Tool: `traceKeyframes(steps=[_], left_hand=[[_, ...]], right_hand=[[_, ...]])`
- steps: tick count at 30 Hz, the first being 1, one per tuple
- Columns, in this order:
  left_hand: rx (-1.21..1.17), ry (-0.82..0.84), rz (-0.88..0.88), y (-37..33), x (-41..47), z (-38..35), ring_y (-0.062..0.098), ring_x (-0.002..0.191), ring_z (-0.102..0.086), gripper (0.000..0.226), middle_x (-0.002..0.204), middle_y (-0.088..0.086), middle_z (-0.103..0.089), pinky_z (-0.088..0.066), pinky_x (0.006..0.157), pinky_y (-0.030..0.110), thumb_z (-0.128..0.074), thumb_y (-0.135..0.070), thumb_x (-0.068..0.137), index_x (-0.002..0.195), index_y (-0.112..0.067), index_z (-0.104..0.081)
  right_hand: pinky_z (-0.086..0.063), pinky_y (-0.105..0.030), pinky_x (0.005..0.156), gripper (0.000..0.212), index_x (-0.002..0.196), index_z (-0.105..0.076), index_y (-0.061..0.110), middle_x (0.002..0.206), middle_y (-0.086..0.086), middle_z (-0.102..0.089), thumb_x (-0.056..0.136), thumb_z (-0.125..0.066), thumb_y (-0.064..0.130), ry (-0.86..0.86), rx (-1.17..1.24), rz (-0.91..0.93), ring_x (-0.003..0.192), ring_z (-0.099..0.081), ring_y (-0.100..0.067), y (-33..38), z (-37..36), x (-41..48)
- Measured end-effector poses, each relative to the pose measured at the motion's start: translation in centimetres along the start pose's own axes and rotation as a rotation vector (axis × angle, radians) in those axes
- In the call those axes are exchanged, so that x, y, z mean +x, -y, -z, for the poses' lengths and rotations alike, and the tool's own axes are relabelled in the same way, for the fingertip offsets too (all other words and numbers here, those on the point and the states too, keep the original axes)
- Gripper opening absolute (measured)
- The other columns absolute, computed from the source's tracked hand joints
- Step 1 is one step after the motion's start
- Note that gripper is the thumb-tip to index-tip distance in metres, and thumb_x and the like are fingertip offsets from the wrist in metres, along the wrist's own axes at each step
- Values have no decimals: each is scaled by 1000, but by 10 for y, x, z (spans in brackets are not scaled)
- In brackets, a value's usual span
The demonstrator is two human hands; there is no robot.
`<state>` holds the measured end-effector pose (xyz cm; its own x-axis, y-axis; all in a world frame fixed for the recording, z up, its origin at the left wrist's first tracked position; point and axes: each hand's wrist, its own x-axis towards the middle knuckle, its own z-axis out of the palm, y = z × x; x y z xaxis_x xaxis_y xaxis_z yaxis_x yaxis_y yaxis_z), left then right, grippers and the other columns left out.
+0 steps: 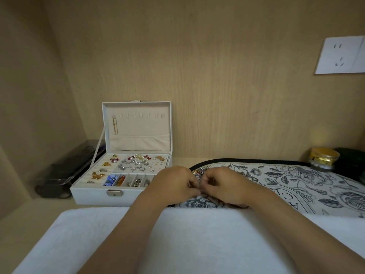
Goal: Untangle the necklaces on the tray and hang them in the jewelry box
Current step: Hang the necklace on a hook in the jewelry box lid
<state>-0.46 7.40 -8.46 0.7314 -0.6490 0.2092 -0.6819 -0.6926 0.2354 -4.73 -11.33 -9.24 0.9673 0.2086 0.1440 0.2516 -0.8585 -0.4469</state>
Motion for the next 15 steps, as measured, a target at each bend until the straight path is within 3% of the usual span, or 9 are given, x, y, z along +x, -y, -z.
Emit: traceKeyframes(steps=[6, 9, 12, 15], left_hand=[[-391, -93, 93, 1, -1, 4, 1, 75, -64, 5, 79, -20, -70, -55, 78, 32, -80, -36, 78, 78, -36, -75], [-536, -127, 88, 0, -2, 7, 3, 79, -67, 8, 81, -16, -73, -56, 81, 31, -78, -27, 83, 79, -34, -75], [-705, -191, 145, -3, -3, 12, 7, 75, -67, 14, 80, -8, -75, -54, 81, 32, -73, -19, 87, 77, -29, -74], [-829, -145, 166, -6, -3, 15, 10, 72, -64, 19, 78, -4, -75, -53, 81, 36, -63, -13, 93, 76, -20, -67]], right_hand=[[-44, -19, 54, 16, 75, -70, 16, 71, -1, -63, 90, -68, 9, -85, 591, -80, 54, -53, -4, 12, 13, 0], [-42, -22, 51, 17, 78, -68, 15, 69, -3, -63, 94, -63, 10, -103, 669, -143, 56, -53, -11, 16, 15, 2], [-43, -28, 58, 22, 87, -67, 9, 73, -2, -65, 99, -50, 16, -50, 678, -187, 64, -55, -17, 20, 16, 4], [-47, -25, 62, 31, 94, -64, 0, 73, -2, -64, 101, -39, 17, 18, 732, -175, 67, -57, -17, 24, 19, 4]])
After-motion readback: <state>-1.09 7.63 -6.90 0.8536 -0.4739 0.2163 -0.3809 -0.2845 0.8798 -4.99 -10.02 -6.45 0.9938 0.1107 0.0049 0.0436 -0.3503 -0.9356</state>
